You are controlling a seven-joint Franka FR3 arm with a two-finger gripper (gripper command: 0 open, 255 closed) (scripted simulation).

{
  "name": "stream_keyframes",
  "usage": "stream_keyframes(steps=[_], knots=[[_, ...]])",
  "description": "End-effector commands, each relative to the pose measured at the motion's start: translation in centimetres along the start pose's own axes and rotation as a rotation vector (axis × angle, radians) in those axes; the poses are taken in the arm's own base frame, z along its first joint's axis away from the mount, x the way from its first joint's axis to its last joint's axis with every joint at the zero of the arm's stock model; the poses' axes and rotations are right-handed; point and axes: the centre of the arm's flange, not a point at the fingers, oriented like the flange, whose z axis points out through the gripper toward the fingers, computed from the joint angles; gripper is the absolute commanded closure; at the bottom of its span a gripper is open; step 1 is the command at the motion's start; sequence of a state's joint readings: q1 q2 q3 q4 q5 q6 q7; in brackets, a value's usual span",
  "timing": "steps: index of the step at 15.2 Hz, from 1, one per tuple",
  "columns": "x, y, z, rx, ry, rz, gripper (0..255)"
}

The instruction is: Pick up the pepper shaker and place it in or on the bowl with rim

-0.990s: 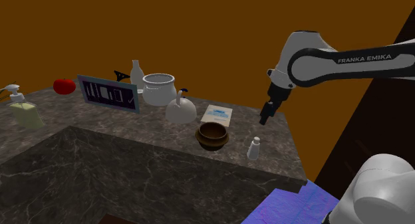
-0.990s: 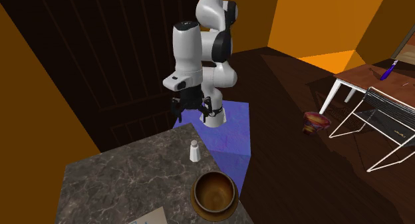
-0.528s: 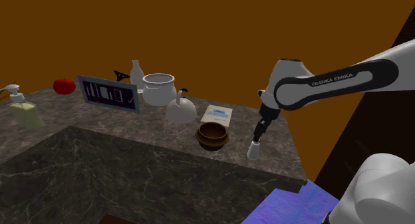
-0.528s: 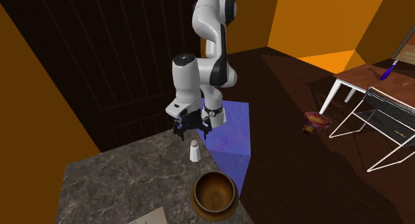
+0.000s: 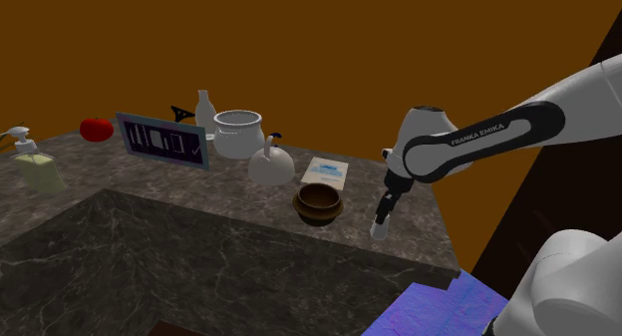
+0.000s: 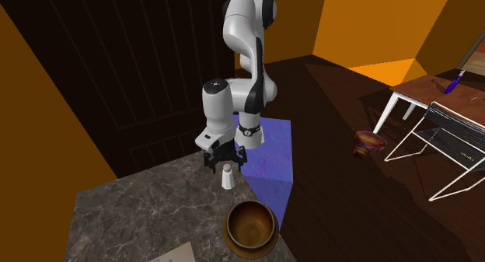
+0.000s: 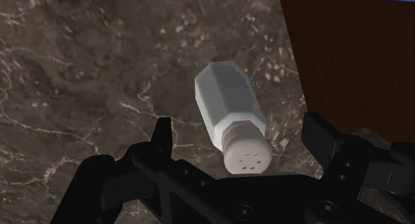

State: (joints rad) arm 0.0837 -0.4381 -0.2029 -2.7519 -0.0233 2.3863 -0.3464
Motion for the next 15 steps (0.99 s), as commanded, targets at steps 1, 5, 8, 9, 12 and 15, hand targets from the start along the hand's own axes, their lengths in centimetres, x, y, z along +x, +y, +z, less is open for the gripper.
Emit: stream_keyframes(steps=[1, 5, 8, 9, 12, 15], knots=[[0.03, 0.01, 0.45, 0.0, 0.0, 0.0, 0], [0.03, 0.01, 0.45, 0.0, 0.0, 0.0, 0], [0.03, 0.01, 0.45, 0.0, 0.0, 0.0, 255], [0.03, 0.01, 0.45, 0.0, 0.0, 0.0, 255], [0.03, 0.02, 0.45, 0.0, 0.0, 0.0, 255], [0.03, 0.0, 0.44, 0.0, 0.0, 0.0, 255]])
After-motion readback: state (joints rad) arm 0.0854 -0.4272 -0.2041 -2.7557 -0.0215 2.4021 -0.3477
